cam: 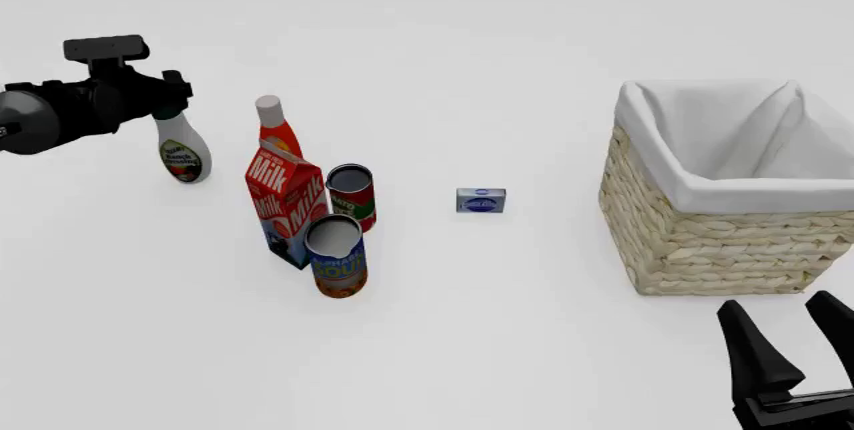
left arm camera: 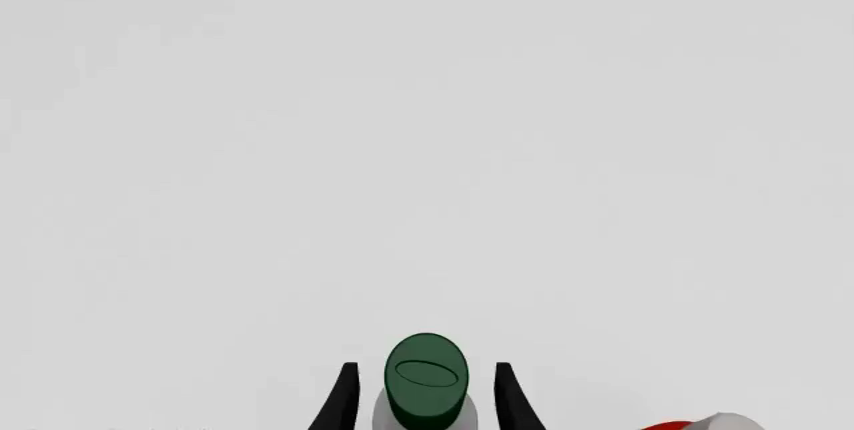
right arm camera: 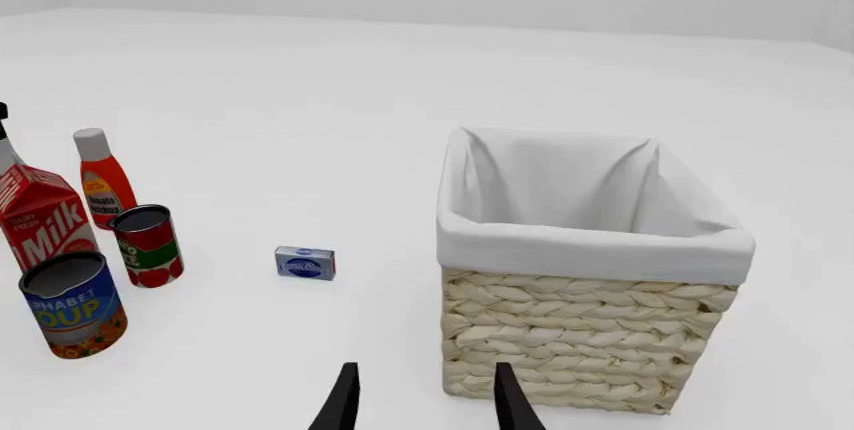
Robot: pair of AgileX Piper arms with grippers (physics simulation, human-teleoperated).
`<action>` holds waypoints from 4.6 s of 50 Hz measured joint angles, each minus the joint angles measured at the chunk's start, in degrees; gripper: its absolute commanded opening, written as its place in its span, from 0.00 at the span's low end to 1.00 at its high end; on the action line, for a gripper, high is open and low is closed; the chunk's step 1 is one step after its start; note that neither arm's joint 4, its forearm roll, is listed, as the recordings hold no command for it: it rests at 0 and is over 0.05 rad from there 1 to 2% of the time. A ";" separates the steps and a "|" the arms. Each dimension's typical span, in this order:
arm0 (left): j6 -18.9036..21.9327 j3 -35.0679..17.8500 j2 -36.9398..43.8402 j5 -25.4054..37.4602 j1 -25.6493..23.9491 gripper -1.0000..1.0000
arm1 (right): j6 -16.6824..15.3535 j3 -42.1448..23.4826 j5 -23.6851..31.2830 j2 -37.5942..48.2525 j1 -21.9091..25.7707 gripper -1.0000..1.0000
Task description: Pick the salad dressing and place it in the basket.
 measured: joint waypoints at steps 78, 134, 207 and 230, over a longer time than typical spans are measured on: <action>4.97 0.68 -13.16 0.67 -2.40 0.00 | 0.72 -0.01 1.05 -1.35 1.11 1.00; 8.68 5.51 -33.15 8.57 -40.33 0.00 | 0.45 -0.14 0.40 -1.35 2.65 1.00; 0.05 21.64 -22.48 -8.70 -62.78 0.00 | 1.53 -0.01 2.79 -3.71 2.32 1.00; 0.05 24.88 -21.82 -12.53 -63.91 0.00 | 1.55 -0.02 2.76 -3.72 2.28 1.00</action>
